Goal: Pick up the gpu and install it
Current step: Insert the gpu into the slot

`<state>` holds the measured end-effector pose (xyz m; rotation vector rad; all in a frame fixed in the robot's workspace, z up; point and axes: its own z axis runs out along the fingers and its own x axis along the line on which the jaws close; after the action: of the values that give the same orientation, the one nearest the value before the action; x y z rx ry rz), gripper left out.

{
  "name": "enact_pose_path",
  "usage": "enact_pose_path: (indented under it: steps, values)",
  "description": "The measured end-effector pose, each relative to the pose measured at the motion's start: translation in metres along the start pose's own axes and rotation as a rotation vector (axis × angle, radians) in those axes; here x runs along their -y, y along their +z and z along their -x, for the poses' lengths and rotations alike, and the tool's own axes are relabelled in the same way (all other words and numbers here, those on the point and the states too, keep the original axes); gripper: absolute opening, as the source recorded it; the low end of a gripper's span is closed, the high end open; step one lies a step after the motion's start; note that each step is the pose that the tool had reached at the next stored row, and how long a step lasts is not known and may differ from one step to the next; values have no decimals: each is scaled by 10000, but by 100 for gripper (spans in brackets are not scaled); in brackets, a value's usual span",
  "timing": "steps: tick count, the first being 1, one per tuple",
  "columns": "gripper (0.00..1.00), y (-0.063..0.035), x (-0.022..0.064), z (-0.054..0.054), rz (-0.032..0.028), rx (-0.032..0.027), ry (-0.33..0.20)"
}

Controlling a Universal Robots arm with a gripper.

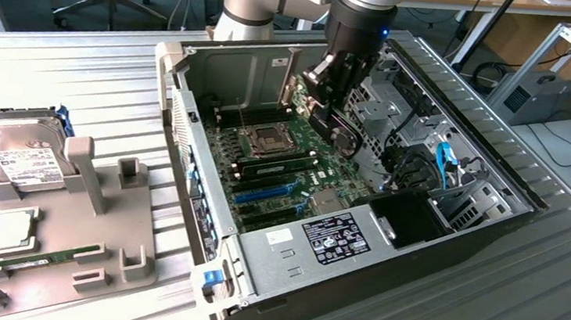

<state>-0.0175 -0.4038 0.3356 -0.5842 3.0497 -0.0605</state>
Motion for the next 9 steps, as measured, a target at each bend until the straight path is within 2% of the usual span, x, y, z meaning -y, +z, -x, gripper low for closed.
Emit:
enact_pose_path:
  steps: [9]
  values:
    - [26,0,0,0,11,18,-391]
